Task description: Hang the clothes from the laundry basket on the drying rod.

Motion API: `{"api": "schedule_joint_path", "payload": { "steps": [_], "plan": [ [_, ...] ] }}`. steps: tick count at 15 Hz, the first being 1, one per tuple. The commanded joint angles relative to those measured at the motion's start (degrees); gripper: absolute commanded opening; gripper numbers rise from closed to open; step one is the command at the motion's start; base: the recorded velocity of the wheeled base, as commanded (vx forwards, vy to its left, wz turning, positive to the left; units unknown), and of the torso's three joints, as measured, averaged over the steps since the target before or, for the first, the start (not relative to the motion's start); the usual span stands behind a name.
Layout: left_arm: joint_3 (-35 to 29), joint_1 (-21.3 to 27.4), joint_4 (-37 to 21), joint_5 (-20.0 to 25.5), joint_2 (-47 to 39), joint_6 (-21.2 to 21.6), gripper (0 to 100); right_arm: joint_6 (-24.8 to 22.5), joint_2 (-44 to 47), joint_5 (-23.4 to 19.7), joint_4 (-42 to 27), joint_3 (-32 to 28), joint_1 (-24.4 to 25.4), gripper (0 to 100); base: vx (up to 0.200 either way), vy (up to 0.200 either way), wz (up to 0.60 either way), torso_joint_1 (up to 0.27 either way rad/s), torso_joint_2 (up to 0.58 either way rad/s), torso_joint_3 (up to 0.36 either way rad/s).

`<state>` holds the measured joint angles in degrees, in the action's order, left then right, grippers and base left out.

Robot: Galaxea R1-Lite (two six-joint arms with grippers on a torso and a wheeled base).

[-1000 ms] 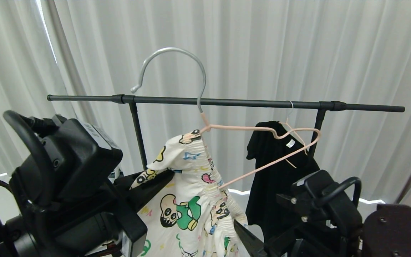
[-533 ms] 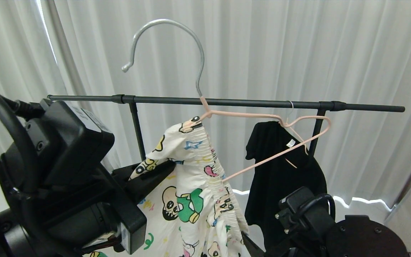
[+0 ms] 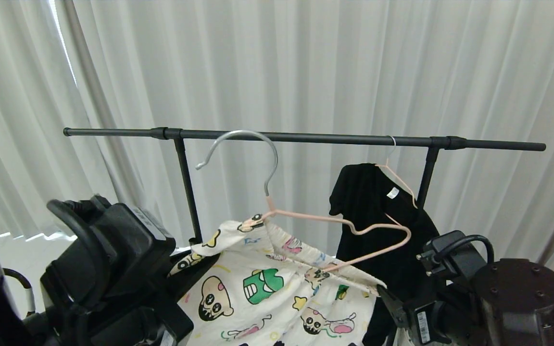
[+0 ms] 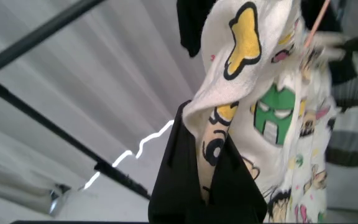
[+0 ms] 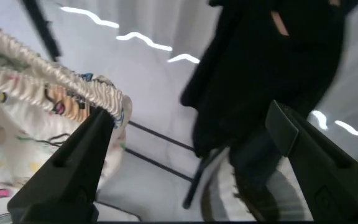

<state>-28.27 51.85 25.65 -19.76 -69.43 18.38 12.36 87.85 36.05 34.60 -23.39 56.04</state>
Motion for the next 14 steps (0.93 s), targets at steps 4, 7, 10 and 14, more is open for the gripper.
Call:
{"api": "schedule_joint_path", "payload": {
  "steps": [4, 7, 10, 14],
  "plan": [
    [8.41, -0.17, 0.02, -0.28, 4.56, 1.57, 0, -1.02, -3.91, 0.08, 0.03, 3.79, -4.54, 100, 0.0, 0.0, 0.0, 0.0, 0.0, 0.0],
    [13.15, -1.66, 0.02, -1.77, 6.5, 4.64, 0, -1.9, -4.09, 0.08, 0.12, 3.71, -4.62, 100, 0.0, 0.0, 0.0, 0.0, 0.0, 0.0],
    [15.7, -2.54, -0.07, -4.76, 5.62, 7.9, 0, -4.89, -4.35, -0.1, 0.21, 3.35, -4.45, 100, 0.0, 0.0, 0.0, 0.0, 0.0, 0.0],
    [11.39, -3.68, 0.02, -7.13, 1.93, 5.52, 0, -7.7, -6.63, -2.21, 0.03, 3.44, 5.04, 100, 0.0, 0.0, 0.0, 0.0, 0.0, 0.0]
  ]
}}
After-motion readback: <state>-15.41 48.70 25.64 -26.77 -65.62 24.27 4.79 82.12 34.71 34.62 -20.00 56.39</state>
